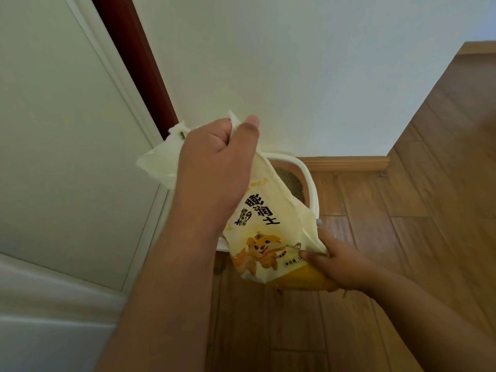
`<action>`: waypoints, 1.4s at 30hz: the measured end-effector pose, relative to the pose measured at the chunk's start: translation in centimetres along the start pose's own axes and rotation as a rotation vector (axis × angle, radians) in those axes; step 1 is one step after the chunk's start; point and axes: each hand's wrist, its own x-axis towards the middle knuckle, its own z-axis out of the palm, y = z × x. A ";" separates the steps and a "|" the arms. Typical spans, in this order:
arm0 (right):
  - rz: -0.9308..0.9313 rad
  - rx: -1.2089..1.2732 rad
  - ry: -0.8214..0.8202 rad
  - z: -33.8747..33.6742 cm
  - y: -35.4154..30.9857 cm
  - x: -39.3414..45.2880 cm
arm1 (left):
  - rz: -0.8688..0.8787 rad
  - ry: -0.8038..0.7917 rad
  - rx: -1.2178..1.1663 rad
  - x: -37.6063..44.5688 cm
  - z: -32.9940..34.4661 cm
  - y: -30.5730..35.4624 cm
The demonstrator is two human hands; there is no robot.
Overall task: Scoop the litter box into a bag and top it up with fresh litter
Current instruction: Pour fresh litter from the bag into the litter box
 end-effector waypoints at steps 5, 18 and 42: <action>0.075 -0.097 0.157 -0.6 -1.6 -1.0 | 0.012 -0.007 0.027 0.9 0.8 -0.3; 0.200 -0.160 0.345 -6.1 -3.4 -1.9 | -0.095 -0.076 0.002 7.5 2.9 -5.0; 0.189 -0.305 0.414 -9.0 -2.7 -0.9 | -0.440 -0.138 -0.009 8.9 5.0 -15.2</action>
